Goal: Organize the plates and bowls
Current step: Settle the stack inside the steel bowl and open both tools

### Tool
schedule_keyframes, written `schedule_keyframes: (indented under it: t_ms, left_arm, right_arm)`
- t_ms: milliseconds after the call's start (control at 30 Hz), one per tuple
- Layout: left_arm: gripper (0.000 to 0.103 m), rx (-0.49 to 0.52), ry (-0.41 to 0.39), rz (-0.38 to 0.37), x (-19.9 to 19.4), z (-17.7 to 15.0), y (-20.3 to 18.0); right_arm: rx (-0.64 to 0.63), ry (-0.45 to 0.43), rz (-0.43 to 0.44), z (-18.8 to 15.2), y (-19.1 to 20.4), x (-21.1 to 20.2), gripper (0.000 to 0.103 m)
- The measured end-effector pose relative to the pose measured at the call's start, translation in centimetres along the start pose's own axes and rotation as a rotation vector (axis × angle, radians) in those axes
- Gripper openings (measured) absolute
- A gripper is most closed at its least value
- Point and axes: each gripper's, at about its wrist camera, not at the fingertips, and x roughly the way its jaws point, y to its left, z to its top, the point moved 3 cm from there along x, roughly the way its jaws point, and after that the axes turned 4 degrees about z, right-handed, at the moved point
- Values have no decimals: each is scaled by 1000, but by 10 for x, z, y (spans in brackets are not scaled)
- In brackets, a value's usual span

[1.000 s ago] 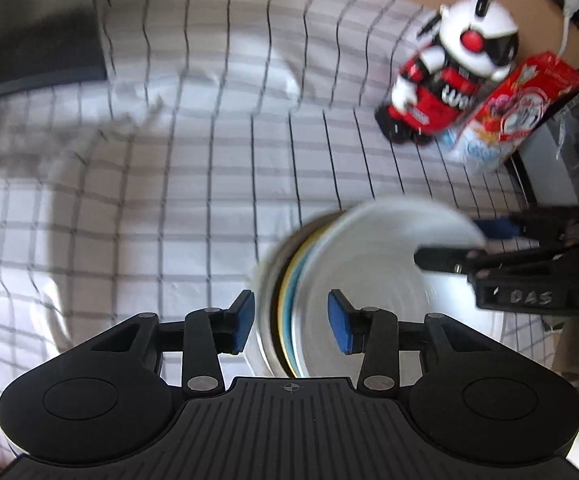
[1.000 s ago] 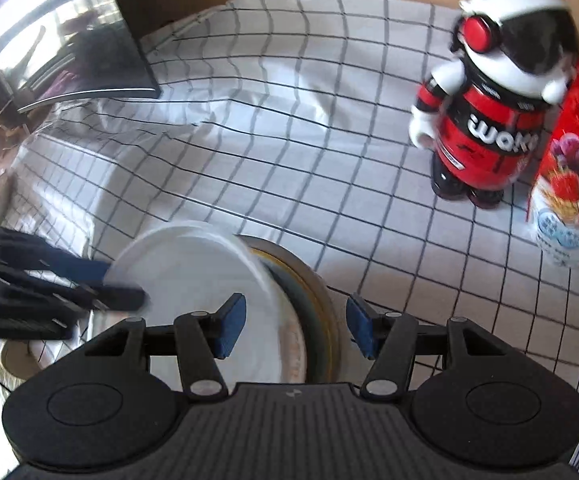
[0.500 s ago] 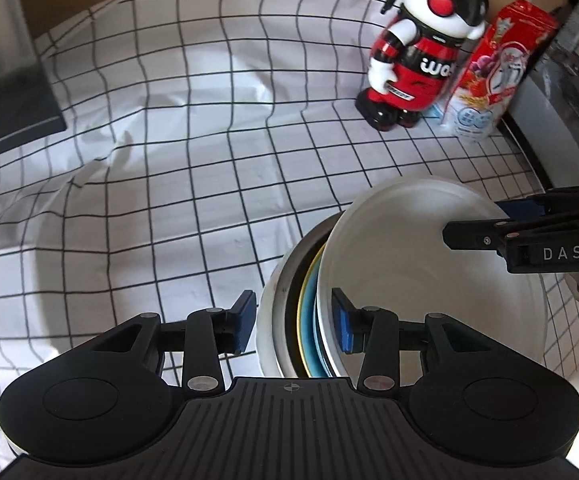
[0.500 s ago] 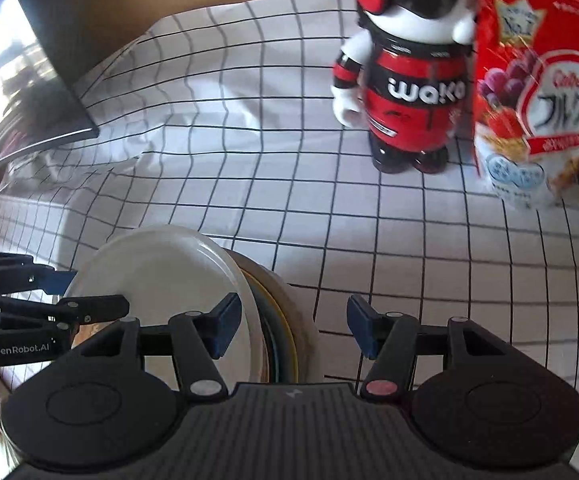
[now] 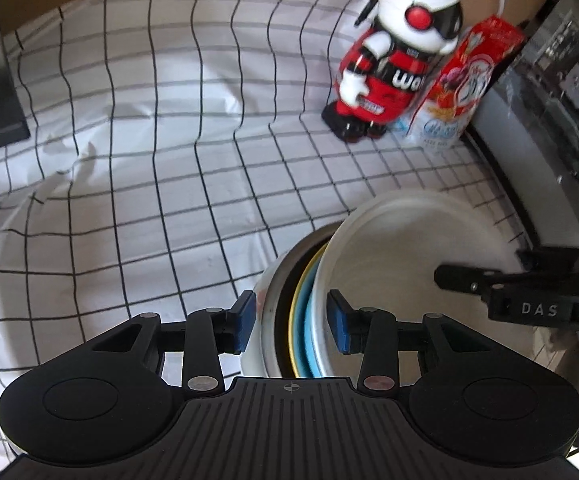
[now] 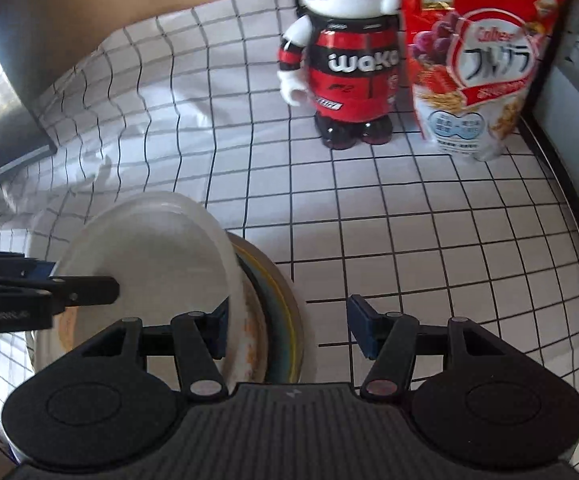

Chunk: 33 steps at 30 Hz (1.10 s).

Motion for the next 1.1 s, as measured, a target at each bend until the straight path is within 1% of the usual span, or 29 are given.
schedule_keyframes:
  t_ms: [100,167,200,233,267,333,367,467,600,700,733,767,867,933,1000,1033,1100]
  left_arm:
    - [42,-19,-55,5,-17,1,-1]
    - [44,-36,-109,39,-28,0,0]
    - [46,-55,-122,51,-29,-1,2]
    - [48,-89,-115,41,-29,-4,3]
    - [48,-104,-105,26,-28,-5,3]
    - [49,-64,-89,45,-25,-8,-2]
    - [49,-47,-93,56,-25,-9,-5]
    - [49,-48,-103,46,-27,-7,-8]
    - [50,-6,-96,50,-24,-2,-10]
    - [50,-27,-92,31,-22,-4,-5]
    - [50,-29,-88,13,-24,-5,-4]
    - [50,-41,-98,9,-26,-7,-3]
    - [50,-68,-158,3,-40,-17,-2]
    - [48,-74,-212,-2,-53,-26,-5]
    - [48,-75,-286,-1,-70,-40,-12]
    - [46,-82,-318,-2,-78,-47,-15]
    - [46,-116,-378,-3,-93,-67,-22]
  right_arm:
    - [-9,-55,100,-2,-3,-12,58]
    - [-13,-119,125,-4,-9,-19,58]
    - [13,-138,119,-6,-15,-20,58]
    - [46,-137,128,-8,-22,-18,62]
    - [81,-129,148,-11,-28,-16,62]
    - [123,-124,174,-17,-36,-13,62]
    - [131,-123,178,-18,-38,-11,62]
    - [120,-110,158,-21,-38,-9,62]
    - [101,-108,141,-23,-36,-7,62]
    - [74,-108,128,-22,-32,-6,62]
    - [66,-114,124,-22,-31,-7,62]
    - [57,-125,119,-23,-29,-9,62]
    - [26,-178,117,-29,-23,-23,62]
    - [4,-234,116,-38,-19,-39,62]
    - [-29,-292,116,-50,-16,-58,62]
    - [-51,-323,115,-58,-15,-68,62]
    - [-98,-368,114,-77,-13,-86,63]
